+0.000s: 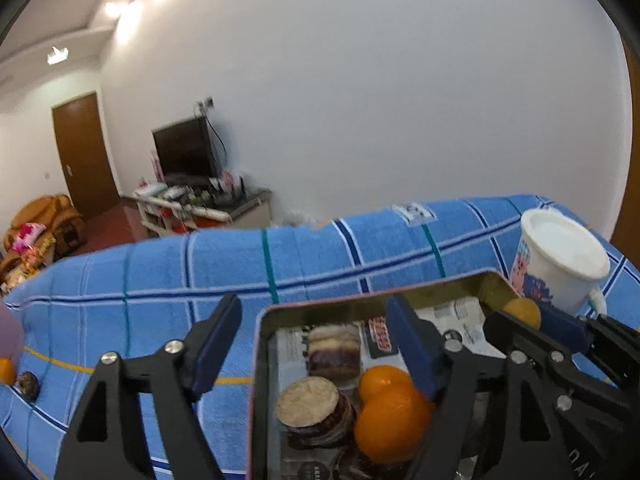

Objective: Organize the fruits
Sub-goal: 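Lower the cylinder into the tin and open the left tool while the right releases the olive-brown fruit, then withdraw both open tools from the tin toward the kettle and remaining fruits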

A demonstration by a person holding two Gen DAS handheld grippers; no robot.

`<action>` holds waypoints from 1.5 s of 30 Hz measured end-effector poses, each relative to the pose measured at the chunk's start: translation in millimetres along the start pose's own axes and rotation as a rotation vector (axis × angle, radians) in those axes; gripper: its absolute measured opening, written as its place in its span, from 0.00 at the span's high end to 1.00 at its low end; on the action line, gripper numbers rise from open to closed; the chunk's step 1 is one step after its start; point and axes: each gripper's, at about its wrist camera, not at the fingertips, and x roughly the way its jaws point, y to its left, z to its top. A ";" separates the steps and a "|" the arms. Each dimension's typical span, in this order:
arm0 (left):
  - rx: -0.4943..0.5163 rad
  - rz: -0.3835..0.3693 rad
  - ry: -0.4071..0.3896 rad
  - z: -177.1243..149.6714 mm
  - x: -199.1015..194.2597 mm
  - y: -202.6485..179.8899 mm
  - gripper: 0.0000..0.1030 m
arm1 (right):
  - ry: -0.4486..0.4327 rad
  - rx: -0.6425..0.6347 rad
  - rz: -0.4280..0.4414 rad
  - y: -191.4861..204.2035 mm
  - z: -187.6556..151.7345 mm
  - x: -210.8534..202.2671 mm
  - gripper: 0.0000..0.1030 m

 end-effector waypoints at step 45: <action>-0.055 0.163 -0.149 -40.8 -75.2 34.6 0.00 | -0.423 0.010 -0.176 5.6 -10.0 -83.2 0.17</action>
